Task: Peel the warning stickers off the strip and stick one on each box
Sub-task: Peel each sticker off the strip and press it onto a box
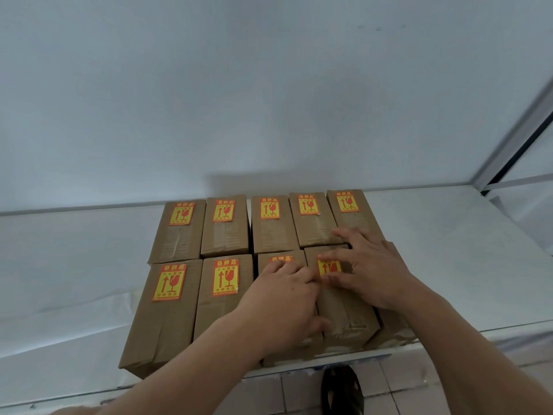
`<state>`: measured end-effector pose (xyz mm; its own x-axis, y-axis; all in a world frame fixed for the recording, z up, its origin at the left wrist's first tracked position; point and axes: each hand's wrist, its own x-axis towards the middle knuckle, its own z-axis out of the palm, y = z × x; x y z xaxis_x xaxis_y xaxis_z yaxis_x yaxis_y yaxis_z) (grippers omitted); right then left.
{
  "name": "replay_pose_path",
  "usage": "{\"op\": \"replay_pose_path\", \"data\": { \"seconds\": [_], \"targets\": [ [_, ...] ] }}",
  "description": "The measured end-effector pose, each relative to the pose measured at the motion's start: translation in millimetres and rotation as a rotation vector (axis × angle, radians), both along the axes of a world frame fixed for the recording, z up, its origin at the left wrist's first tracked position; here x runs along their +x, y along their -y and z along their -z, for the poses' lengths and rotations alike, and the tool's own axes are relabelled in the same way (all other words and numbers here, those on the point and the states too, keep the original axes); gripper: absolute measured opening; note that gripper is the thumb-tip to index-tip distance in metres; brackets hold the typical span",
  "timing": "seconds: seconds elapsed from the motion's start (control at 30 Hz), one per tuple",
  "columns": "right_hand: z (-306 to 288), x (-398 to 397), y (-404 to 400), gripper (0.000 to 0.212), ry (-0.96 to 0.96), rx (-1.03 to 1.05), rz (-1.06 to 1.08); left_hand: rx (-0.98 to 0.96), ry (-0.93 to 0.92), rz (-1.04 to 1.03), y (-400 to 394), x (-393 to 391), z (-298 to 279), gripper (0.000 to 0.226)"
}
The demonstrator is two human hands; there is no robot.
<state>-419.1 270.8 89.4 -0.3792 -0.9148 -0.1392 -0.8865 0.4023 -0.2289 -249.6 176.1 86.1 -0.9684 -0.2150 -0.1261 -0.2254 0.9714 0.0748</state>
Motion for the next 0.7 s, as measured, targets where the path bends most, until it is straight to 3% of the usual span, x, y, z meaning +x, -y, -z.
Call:
{"op": "replay_pose_path", "data": {
  "seconds": [0.47, 0.7],
  "targets": [
    [1.6, -10.3, -9.7, 0.056, 0.010, 0.010, 0.029, -0.017, 0.004, 0.017, 1.2, 1.9, -2.5, 0.067],
    [-13.2, 17.6, -0.2, 0.036, -0.008, -0.131, -0.019, -0.095, -0.184, -0.083, 32.9, 42.3, -26.1, 0.052]
  ]
}}
